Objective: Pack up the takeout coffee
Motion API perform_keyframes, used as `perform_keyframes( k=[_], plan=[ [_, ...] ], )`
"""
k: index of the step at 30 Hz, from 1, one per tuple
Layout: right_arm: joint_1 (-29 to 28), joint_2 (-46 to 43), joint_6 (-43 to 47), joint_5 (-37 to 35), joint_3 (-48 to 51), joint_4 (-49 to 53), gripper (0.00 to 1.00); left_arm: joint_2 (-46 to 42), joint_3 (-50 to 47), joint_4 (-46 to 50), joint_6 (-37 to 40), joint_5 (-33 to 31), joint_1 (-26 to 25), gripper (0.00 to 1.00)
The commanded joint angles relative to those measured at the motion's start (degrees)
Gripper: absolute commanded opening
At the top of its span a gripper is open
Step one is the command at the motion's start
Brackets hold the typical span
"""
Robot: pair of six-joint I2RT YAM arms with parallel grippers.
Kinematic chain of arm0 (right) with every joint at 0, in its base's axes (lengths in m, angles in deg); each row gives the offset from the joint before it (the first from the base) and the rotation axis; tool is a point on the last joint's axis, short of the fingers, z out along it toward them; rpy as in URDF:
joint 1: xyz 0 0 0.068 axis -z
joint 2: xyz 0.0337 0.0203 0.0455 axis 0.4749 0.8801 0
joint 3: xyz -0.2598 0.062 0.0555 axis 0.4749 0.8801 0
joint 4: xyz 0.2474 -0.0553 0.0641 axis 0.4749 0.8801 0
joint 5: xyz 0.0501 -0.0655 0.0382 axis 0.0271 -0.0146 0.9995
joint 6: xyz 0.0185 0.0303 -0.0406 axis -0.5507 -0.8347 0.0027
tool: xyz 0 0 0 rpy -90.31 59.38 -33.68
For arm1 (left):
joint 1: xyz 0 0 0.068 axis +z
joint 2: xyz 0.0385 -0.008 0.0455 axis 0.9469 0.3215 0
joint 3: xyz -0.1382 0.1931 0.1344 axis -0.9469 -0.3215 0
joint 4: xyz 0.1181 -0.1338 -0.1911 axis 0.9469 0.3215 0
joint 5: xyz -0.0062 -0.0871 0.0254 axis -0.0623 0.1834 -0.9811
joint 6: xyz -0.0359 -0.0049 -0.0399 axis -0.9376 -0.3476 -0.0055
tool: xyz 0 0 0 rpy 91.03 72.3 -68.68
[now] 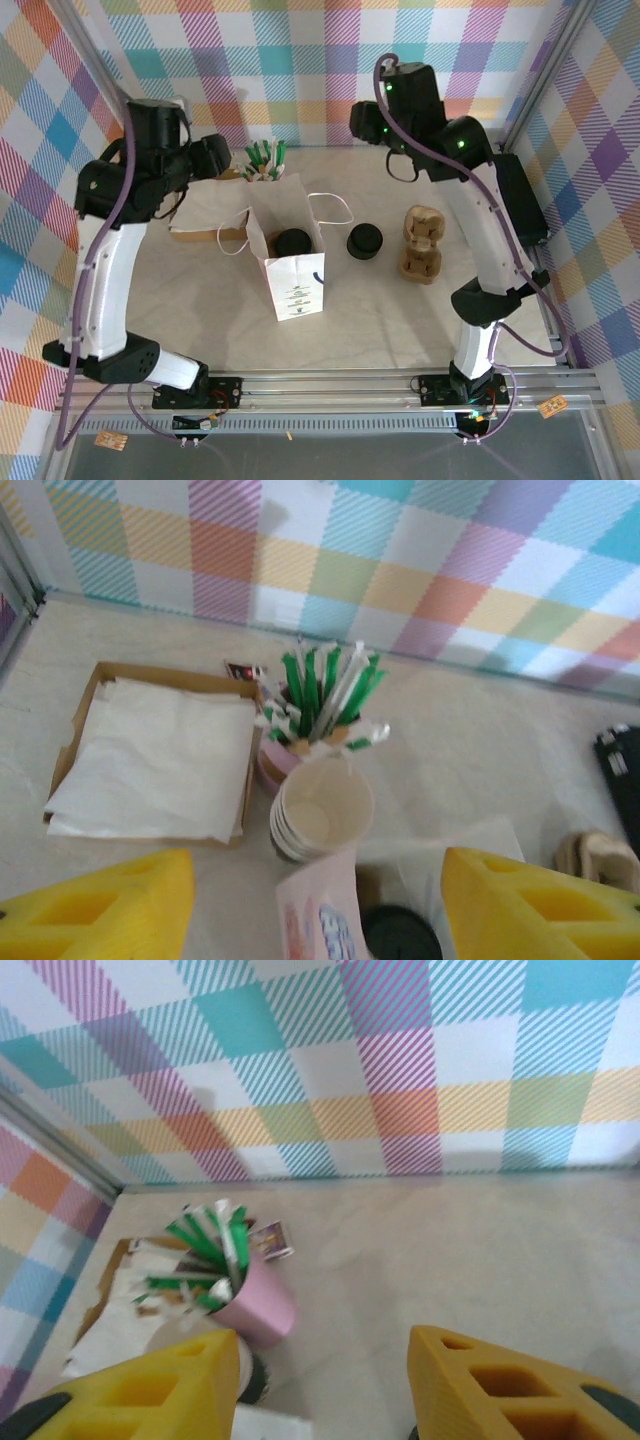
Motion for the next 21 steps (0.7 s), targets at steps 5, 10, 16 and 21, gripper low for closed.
perform_keyframes(
  k=[5, 10, 16, 21],
  plan=[
    [7.9, 0.1, 12.5, 23.2, 8.1, -13.8, 0.51, 5.3, -10.2, -20.4, -0.1, -2.7, 1.6, 0.59],
    [7.9, 2.8, 11.4, 30.8, 7.3, -11.7, 0.51, 16.9, 6.9, -7.0, -0.5, -3.6, 3.8, 0.59],
    [7.9, 5.0, 7.0, 37.3, 8.8, -10.6, 0.5, 23.1, 5.3, -11.5, -8.1, 7.3, 10.7, 0.56],
    [7.9, 6.5, 3.3, 40.0, 6.6, -8.4, 0.49, 29.1, 5.6, -13.6, -14.3, 13.3, 14.2, 0.5]
  ],
)
